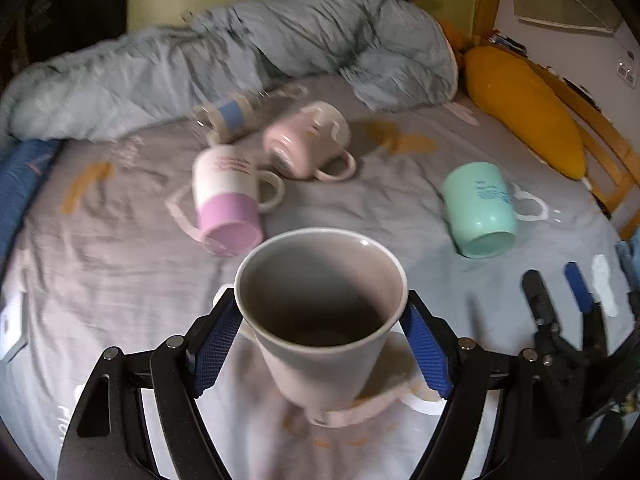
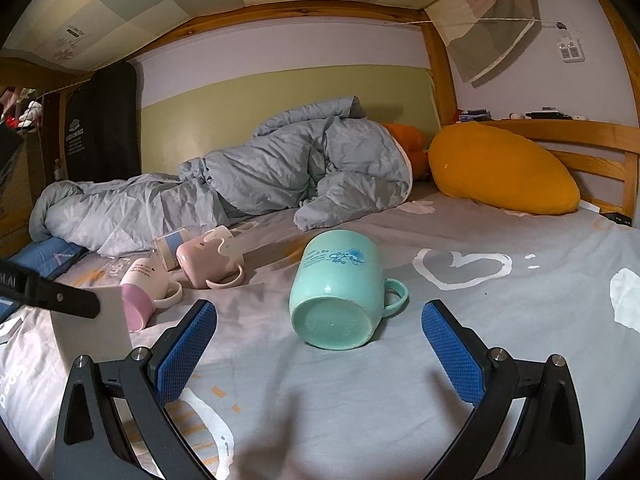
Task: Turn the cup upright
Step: 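Rotate the held white mug with the left tool until its opening faces up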
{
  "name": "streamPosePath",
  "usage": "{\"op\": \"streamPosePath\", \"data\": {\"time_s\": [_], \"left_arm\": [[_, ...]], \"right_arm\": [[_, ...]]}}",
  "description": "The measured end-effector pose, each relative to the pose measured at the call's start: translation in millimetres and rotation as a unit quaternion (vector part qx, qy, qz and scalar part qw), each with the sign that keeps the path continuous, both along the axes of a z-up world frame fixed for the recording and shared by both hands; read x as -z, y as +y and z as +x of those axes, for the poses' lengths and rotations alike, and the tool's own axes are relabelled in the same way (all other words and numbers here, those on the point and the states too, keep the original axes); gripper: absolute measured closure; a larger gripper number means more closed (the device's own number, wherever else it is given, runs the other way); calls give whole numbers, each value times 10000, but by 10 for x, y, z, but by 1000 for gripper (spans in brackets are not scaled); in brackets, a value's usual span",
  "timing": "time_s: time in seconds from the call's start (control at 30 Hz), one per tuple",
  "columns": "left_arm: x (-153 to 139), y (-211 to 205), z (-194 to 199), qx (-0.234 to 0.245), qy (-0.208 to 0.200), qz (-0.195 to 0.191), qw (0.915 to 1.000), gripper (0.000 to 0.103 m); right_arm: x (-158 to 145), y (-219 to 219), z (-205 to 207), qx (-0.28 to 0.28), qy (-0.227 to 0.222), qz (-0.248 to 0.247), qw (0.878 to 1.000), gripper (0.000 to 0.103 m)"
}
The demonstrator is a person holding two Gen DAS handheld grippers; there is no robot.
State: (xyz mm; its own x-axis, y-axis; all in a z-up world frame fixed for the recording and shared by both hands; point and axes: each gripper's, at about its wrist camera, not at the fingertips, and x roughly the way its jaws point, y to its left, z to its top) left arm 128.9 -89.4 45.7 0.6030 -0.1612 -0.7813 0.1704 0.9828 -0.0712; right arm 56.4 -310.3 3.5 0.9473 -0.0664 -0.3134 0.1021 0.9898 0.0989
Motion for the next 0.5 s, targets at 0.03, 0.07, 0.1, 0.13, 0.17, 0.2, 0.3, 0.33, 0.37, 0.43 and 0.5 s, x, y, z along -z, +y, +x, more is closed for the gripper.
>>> {"op": "streamPosePath", "data": {"time_s": [0.03,0.07,0.1,0.13,0.17,0.2,0.3,0.33,0.37,0.43,0.5], "left_arm": [[2,21,-20,-14,-99,-2,10000,25],[9,58,-46,-19,-173,-33,9998,25],[14,93,-62,-19,-306,-117,9995,25],[21,119,-81,-7,-439,-213,9988,25],[33,126,-99,12,-527,-272,9982,25],[58,138,-96,44,-599,-299,9977,25],[147,107,-93,131,-736,-228,9969,25],[169,102,-103,138,-830,-224,9962,25],[179,101,-122,131,-946,-248,9951,25],[176,99,-160,156,-1164,-306,9926,26],[157,92,-194,225,-1351,-356,9899,26]], "right_arm": [[-1,-7,-1,15,-4,5,10000,0],[-1,-7,3,22,0,7,10000,0],[3,-7,2,23,5,6,10000,0],[4,-10,9,28,17,6,10000,0],[4,-9,10,27,21,5,10000,0],[5,-13,15,27,29,7,10000,0],[8,-16,19,34,35,20,10000,0],[9,-27,21,44,41,41,10000,0],[17,-33,18,46,41,53,10000,0],[25,-56,22,69,51,90,9999,0],[30,-61,29,79,71,102,9999,0]]}}
